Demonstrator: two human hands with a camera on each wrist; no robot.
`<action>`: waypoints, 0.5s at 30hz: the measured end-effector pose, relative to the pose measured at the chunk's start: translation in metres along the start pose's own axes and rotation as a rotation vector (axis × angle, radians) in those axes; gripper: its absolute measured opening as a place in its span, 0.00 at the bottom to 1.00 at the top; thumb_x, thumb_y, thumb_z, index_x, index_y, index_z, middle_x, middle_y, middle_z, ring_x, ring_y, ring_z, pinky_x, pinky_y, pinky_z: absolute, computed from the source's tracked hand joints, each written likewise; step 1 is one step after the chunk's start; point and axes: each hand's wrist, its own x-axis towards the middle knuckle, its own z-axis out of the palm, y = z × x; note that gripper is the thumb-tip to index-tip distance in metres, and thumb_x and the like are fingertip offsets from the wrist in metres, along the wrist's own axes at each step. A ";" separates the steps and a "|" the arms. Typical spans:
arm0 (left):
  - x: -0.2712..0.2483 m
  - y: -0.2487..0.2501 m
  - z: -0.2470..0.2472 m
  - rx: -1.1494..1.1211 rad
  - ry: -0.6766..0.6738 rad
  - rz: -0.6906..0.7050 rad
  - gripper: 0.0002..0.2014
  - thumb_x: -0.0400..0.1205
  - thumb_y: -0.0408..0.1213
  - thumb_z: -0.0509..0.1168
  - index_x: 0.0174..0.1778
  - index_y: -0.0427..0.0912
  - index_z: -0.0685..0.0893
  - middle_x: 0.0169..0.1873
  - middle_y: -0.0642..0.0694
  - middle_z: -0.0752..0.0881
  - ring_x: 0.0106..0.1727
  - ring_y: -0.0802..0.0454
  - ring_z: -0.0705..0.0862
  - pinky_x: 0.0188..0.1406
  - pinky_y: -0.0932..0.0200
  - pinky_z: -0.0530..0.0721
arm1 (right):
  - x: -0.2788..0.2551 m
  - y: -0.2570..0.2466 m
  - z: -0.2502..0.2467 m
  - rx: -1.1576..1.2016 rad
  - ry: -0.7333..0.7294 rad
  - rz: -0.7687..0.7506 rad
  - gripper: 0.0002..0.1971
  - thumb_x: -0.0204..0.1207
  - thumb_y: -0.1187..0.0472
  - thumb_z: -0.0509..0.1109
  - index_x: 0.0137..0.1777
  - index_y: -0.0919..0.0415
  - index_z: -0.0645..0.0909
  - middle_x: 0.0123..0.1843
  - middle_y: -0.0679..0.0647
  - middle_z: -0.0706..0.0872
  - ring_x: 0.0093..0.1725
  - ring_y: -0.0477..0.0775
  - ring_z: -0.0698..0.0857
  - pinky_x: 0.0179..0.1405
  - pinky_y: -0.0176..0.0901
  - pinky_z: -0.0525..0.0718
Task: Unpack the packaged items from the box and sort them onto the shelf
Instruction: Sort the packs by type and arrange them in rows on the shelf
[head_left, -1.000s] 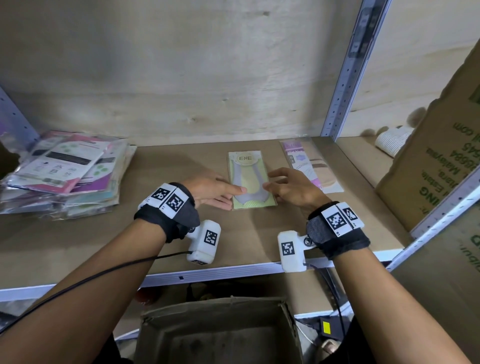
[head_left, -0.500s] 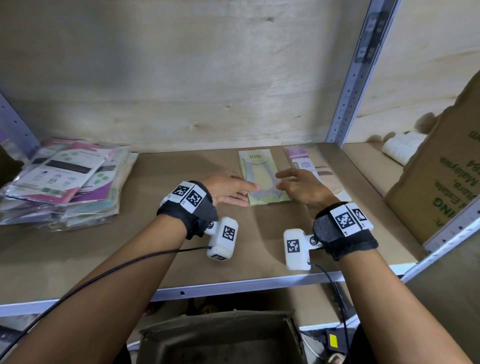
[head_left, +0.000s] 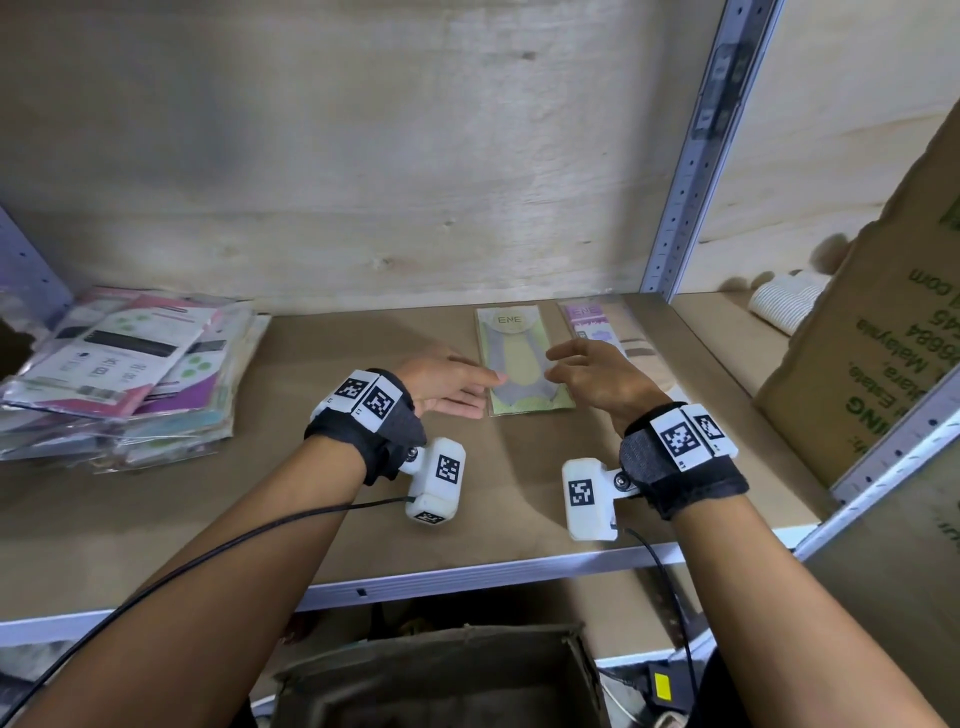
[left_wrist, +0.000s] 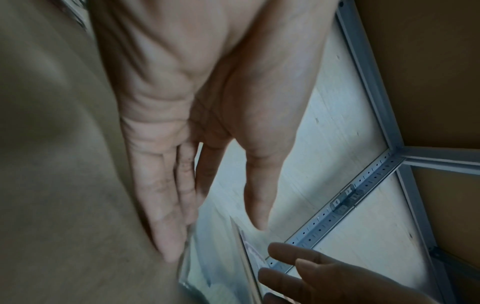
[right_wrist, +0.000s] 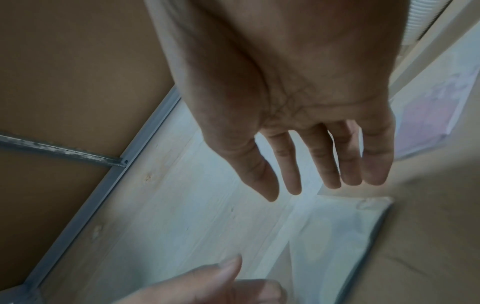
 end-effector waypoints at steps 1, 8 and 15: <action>-0.003 0.000 -0.004 -0.006 0.007 0.005 0.20 0.76 0.37 0.78 0.60 0.34 0.82 0.59 0.32 0.86 0.52 0.44 0.90 0.47 0.54 0.93 | -0.001 -0.002 -0.001 0.004 0.011 -0.007 0.18 0.79 0.62 0.71 0.68 0.59 0.80 0.65 0.59 0.84 0.64 0.57 0.82 0.62 0.47 0.79; -0.034 -0.004 -0.058 -0.098 0.133 0.073 0.16 0.77 0.43 0.78 0.54 0.43 0.82 0.58 0.37 0.87 0.52 0.46 0.91 0.44 0.60 0.93 | -0.017 -0.018 0.012 0.014 0.131 -0.101 0.10 0.79 0.63 0.70 0.59 0.58 0.85 0.57 0.58 0.88 0.58 0.56 0.86 0.63 0.56 0.85; -0.085 -0.023 -0.149 -0.130 0.420 0.184 0.16 0.80 0.43 0.74 0.61 0.41 0.85 0.54 0.41 0.90 0.51 0.48 0.92 0.42 0.65 0.91 | -0.031 -0.071 0.088 0.272 -0.176 -0.119 0.11 0.79 0.73 0.67 0.60 0.74 0.81 0.41 0.64 0.85 0.36 0.58 0.83 0.35 0.42 0.86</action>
